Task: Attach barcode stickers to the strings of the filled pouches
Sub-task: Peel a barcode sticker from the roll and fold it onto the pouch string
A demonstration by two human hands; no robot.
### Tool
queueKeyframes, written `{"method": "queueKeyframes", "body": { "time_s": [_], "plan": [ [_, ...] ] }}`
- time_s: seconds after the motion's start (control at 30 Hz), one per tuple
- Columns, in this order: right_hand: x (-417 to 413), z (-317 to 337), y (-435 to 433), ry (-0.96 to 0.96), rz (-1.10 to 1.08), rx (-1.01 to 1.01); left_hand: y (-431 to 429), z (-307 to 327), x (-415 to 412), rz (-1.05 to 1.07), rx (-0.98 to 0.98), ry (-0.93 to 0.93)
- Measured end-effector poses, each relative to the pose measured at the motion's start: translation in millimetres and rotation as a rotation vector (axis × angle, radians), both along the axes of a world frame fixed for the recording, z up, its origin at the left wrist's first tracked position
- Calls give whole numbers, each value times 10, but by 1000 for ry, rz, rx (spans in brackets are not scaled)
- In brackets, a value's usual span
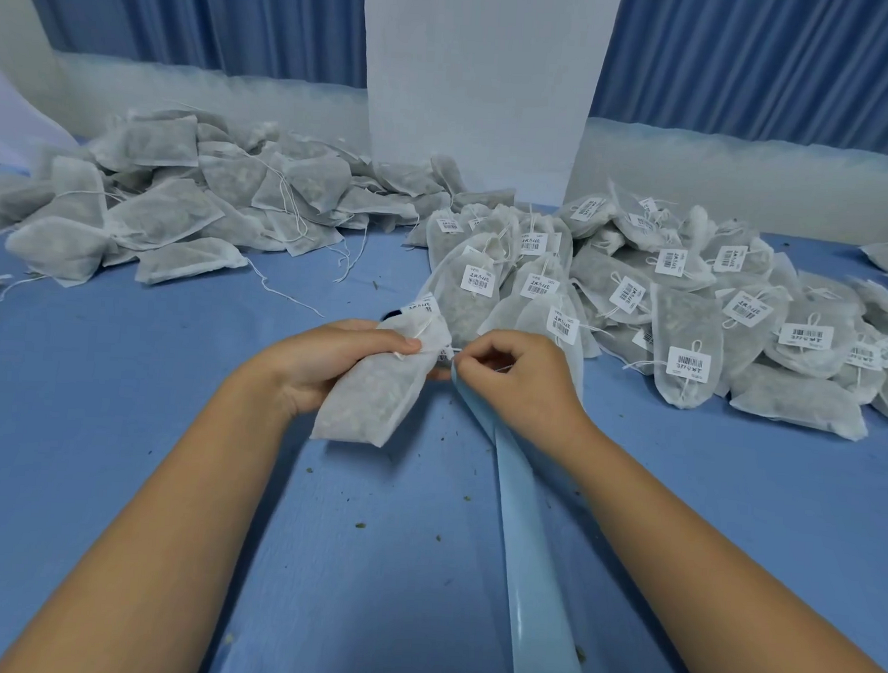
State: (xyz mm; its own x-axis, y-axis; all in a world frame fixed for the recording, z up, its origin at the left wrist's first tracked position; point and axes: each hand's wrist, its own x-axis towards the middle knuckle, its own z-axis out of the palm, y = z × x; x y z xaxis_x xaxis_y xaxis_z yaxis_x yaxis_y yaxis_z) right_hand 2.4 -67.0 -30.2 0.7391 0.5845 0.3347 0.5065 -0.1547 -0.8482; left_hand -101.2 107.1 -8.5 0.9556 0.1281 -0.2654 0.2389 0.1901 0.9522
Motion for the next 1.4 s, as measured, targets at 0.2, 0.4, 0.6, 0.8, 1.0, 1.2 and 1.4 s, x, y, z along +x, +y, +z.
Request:
{"method": "queueKeyframes", "body": {
  "time_s": [0.2, 0.4, 0.6, 0.8, 1.0, 1.2, 1.4],
  "plan": [
    [9, 15, -6, 103, 5, 48, -16, 19, -25, -25, 112, 29],
    [15, 44, -8, 186, 23, 76, -18, 13, -19, -58, 191, 64],
    [76, 52, -26, 244, -58, 70, -15, 14, -15, -98, 224, 92],
    [66, 94, -58, 67, 160, 23, 28, 19, -40, -135, 245, 55],
    [72, 65, -52, 49, 210, 29, 32, 7, -37, -192, 288, 60],
    [75, 20, -19, 34, 158, -5, 8, -1, -25, -229, 312, 73],
    [129, 29, -23, 171, 85, 8, 22, -3, -27, -248, 325, 81]
  ]
}}
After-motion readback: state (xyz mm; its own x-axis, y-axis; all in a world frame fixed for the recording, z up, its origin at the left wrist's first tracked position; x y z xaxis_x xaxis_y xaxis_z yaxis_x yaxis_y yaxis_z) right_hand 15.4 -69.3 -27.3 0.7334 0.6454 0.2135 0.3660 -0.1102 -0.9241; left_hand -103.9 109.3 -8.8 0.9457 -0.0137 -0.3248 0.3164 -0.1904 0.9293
